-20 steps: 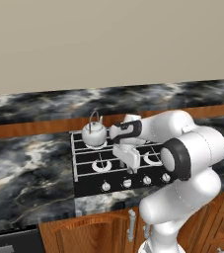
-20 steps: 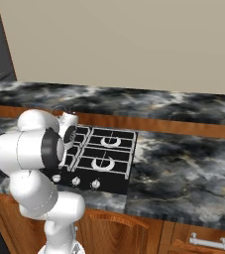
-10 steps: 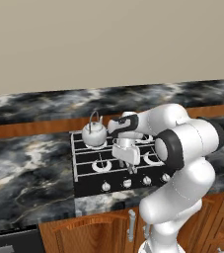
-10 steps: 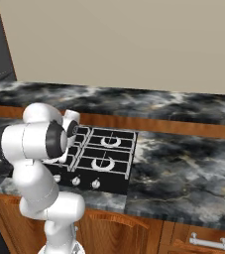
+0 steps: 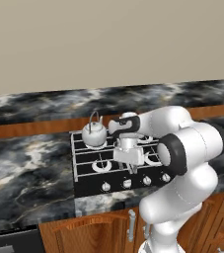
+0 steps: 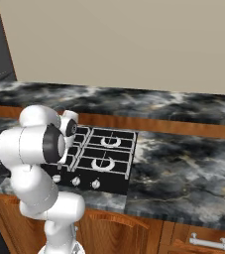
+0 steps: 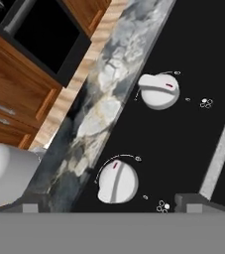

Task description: Turn off the rear left burner of the stove.

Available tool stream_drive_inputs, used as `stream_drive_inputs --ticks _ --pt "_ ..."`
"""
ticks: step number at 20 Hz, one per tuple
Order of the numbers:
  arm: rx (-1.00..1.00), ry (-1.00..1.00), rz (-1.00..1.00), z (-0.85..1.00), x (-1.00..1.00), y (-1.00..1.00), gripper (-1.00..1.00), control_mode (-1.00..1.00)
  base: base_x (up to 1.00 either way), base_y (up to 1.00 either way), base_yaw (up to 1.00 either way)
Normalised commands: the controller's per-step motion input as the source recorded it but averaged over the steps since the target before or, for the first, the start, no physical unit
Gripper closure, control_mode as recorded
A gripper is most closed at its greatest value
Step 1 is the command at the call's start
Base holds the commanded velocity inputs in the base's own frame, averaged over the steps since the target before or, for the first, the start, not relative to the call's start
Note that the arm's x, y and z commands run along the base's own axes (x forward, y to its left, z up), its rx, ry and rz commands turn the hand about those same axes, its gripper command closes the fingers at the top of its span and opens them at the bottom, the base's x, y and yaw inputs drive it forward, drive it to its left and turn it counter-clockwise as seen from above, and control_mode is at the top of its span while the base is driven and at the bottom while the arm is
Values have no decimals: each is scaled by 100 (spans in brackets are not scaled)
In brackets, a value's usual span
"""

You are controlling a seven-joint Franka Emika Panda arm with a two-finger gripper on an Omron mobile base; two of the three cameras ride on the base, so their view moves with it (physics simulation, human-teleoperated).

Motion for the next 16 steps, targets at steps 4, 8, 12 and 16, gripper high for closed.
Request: stream_drive_inputs --ticks 4,8,12,16 --pt "-1 -1 1 -53 -77 20 -100 -100 0 0 0" --pt "-1 -2 0 -59 -52 11 -100 -100 0 0 0" --pt "0 0 1 -38 -31 0 -100 -100 0 0 0" --pt "0 0 3 -23 0 0 -100 -100 0 0 0"
